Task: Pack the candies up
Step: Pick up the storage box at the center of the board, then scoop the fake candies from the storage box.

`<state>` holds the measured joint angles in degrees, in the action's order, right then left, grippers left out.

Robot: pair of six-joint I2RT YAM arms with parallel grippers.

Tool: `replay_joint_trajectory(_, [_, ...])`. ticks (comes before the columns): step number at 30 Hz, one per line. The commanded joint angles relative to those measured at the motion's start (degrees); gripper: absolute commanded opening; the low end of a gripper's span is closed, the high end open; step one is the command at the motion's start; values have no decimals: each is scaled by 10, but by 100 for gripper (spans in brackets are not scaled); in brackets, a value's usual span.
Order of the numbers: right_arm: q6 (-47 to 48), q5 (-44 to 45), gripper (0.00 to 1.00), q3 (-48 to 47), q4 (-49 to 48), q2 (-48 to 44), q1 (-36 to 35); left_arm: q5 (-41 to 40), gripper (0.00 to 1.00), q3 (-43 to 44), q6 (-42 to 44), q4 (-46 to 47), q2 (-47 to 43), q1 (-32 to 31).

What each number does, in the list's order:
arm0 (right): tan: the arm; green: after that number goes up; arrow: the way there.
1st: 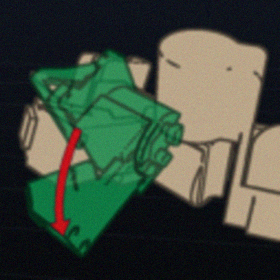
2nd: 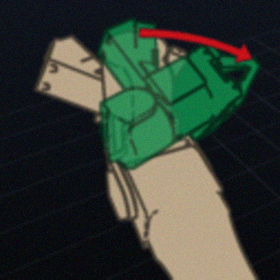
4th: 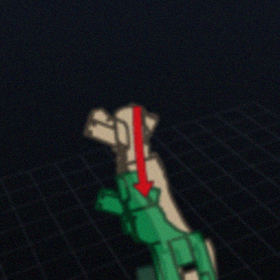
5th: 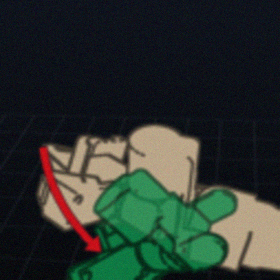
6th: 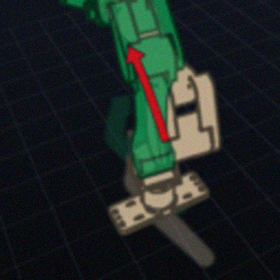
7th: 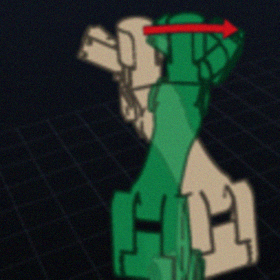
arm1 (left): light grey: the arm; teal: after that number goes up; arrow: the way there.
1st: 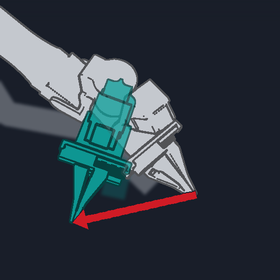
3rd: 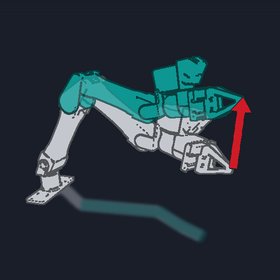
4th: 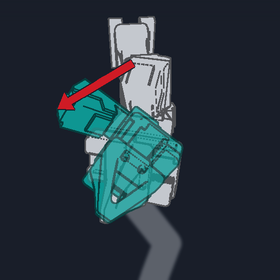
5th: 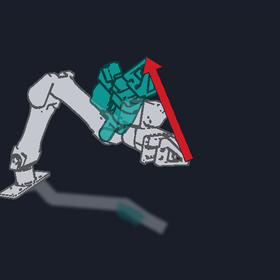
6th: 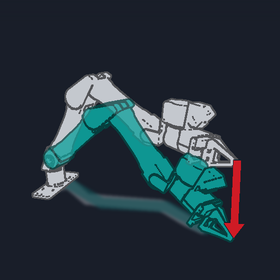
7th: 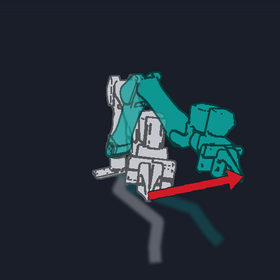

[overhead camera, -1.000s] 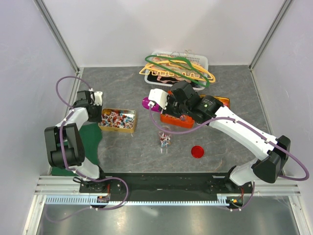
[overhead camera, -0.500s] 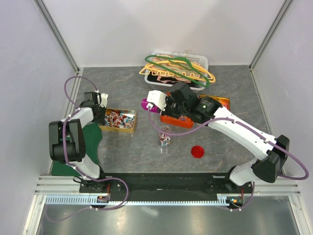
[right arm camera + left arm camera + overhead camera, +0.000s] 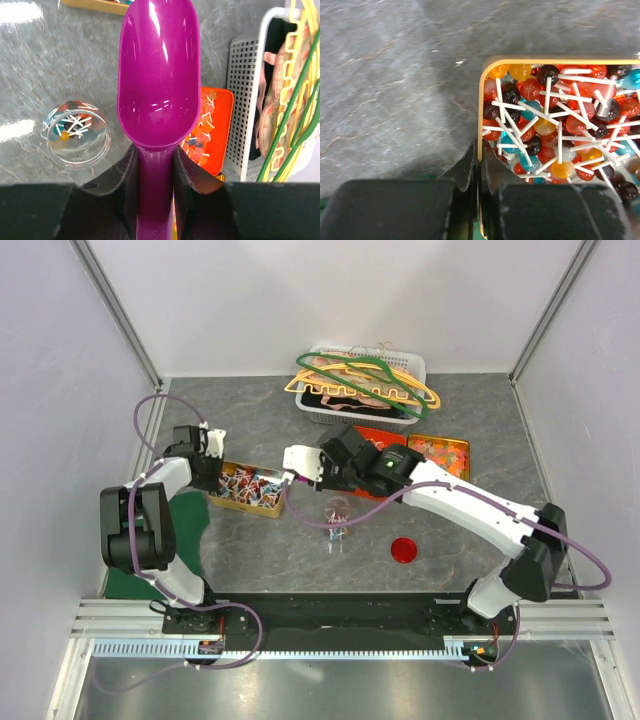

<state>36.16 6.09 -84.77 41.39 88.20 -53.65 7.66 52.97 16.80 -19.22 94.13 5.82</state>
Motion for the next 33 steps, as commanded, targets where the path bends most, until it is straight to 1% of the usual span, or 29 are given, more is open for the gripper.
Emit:
replay_joint_trajectory(1, [46, 87, 0, -58, 24, 38, -23, 45, 2, 65, 1, -16, -33, -21])
replay_joint_trajectory(4, [80, 145, 0, -90, 33, 78, -39, 5, 2, 94, -19, -27, -35, -43])
replay_joint_trajectory(8, [123, 187, 0, -128, 38, 114, -52, -38, 2, 109, -32, -28, -39, -54])
replay_joint_trajectory(10, [139, 205, 0, -137, 38, 136, -62, -58, 2, 106, -32, -18, -38, -77])
replay_joint_trajectory(12, [156, 225, 0, -152, 39, 150, -66, -74, 2, 101, -29, -9, -38, -78])
replay_joint_trajectory(15, [180, 247, 0, -161, 36, 176, -77, -122, 2, 86, -19, 10, -38, -91])
replay_joint_trajectory(19, [195, 259, 0, -168, 39, 211, -88, -162, 2, 70, -14, 29, -44, -105])
replay_joint_trajectory(24, [209, 270, 0, -170, 40, 252, -95, -179, 2, 61, -8, 37, -47, -113])
replay_joint_trajectory(28, [226, 311, 0, -184, 34, 287, -102, -162, 2, 57, -13, 37, -43, -114])
replay_joint_trajectory(33, [261, 364, 0, -207, 10, 337, -105, -160, 2, 56, -16, 38, -41, -114])
